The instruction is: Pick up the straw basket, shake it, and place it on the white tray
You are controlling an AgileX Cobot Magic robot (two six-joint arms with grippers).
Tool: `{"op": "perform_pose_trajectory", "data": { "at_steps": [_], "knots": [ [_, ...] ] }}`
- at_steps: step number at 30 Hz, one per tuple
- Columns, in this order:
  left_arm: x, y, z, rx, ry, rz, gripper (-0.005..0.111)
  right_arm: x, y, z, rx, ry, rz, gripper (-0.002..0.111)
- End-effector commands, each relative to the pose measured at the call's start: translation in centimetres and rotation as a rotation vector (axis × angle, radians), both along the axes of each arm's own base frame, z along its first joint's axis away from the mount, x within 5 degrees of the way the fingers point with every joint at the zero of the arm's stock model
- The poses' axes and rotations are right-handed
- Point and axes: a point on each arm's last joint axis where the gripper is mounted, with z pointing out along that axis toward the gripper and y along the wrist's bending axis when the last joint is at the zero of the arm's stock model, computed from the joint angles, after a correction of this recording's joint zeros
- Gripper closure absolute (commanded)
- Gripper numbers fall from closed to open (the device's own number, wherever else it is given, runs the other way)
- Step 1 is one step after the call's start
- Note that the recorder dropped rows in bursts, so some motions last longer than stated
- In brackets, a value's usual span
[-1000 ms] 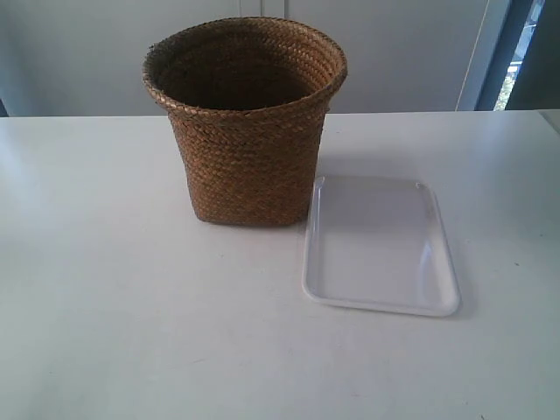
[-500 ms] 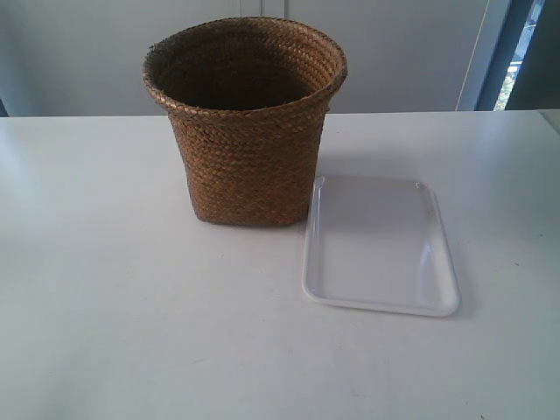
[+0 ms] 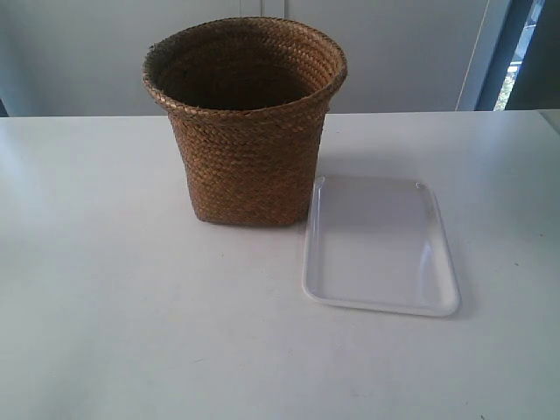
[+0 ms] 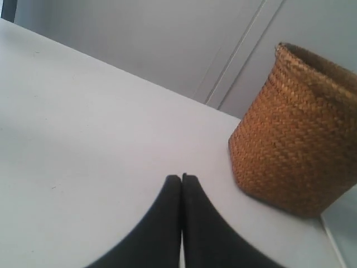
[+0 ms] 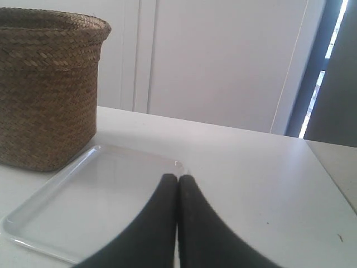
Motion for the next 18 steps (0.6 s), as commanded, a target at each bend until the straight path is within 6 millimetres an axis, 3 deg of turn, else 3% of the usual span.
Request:
{"op": "perform_pose_trajectory", "data": {
  "at_steps": [1,16,17,18],
  "knots": [
    [0.0,-0.1,-0.4,0.069,0.034,-0.014,0.107,0.0,-0.1,-0.2,-0.031,-0.003,-0.007,0.108],
    [0.0,0.0,0.0,0.064,-0.008,0.000,0.107,0.0,-0.1,-0.1,-0.031,-0.011,-0.008,0.108],
    [0.0,0.0,0.0,0.016,-0.008,0.001,0.107,0.0,-0.1,0.1,-0.016,-0.029,-0.009,0.108],
    [0.0,-0.1,-0.1,-0.160,-0.008,0.004,0.107,0.0,-0.1,0.9,0.060,-0.117,-0.013,0.108]
  ]
}}
